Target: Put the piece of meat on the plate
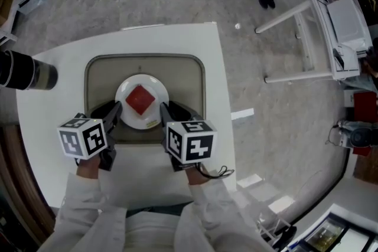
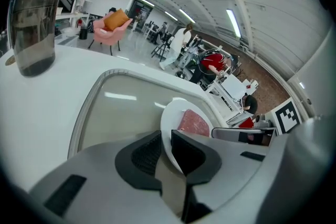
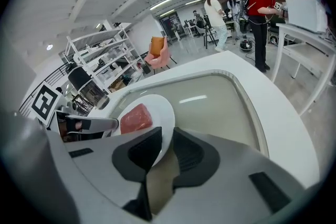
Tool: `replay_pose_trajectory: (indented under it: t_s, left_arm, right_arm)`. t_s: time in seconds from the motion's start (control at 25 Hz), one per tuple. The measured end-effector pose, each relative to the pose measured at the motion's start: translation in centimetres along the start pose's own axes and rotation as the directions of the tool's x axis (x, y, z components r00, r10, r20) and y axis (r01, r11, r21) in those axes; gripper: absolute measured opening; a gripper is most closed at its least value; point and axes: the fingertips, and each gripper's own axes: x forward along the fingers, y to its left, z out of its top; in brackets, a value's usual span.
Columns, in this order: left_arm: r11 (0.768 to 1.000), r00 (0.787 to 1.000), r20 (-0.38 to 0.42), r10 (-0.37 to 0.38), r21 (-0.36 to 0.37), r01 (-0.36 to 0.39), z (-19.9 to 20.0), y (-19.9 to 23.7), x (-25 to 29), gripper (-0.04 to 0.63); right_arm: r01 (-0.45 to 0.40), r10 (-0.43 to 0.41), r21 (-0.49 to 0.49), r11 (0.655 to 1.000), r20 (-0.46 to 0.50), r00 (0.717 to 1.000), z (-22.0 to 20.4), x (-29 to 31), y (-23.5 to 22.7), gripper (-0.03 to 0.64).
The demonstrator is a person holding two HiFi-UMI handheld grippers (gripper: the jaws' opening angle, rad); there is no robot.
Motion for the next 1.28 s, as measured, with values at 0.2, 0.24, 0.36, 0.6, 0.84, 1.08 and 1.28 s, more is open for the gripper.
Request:
replay_pose_trajectory:
  t_s: [0.2, 0.24, 0.36, 0.6, 0.84, 1.08, 1.28]
  left_arm:
    - [1.000, 1.000, 0.010, -0.006, 0.009, 0.006, 0.0, 0.1, -0.2, 0.051]
    - [1.000, 1.000, 0.016, -0.001, 0.017, 0.000, 0.1, 0.1, -0.2, 0.052]
    - [0.999, 0.999, 0.032, 0.014, 0.034, -0.015, 0.3, 0.2, -0.5, 0.054]
    - [0.999, 0.996, 0.086, 0.029, 0.030, -0.032, 0.8, 0.6, -2.1, 0.052]
    - [0.998, 0.987, 0.150, -0.052, 0.033, 0.047, 0.8, -0.9, -5.3, 0.051]
    - [0.987, 0.962, 0.224, -0.155, 0.064, 0.144, -0.1, -3.5, -9.8, 0.036]
    - [0.969, 0.938, 0.254, -0.237, 0.127, 0.211, -1.6, -6.0, -13.8, 0.020]
  right_arm:
    - [-0.031, 0.031, -0.022, 0.999, 0.002, 1.000, 0.0, -0.1, 0.1, 0.061]
    - [-0.029, 0.029, -0.035, 0.999, 0.005, 1.000, 0.0, -0.1, 0.1, 0.061]
    - [-0.011, 0.012, -0.059, 0.998, 0.014, 1.000, 0.2, -0.4, 0.0, 0.061]
    - [0.033, -0.027, -0.073, 0.997, 0.073, 0.997, 0.8, -2.1, -0.5, 0.061]
    - [-0.008, 0.024, -0.103, 0.995, 0.163, 0.986, 1.6, -5.4, 1.3, 0.057]
    - [-0.040, 0.077, -0.124, 0.992, 0.311, 0.947, 1.5, -10.5, 4.8, 0.024]
    - [-0.051, 0.101, -0.132, 0.990, 0.404, 0.909, 0.4, -14.6, 8.1, 0.020]
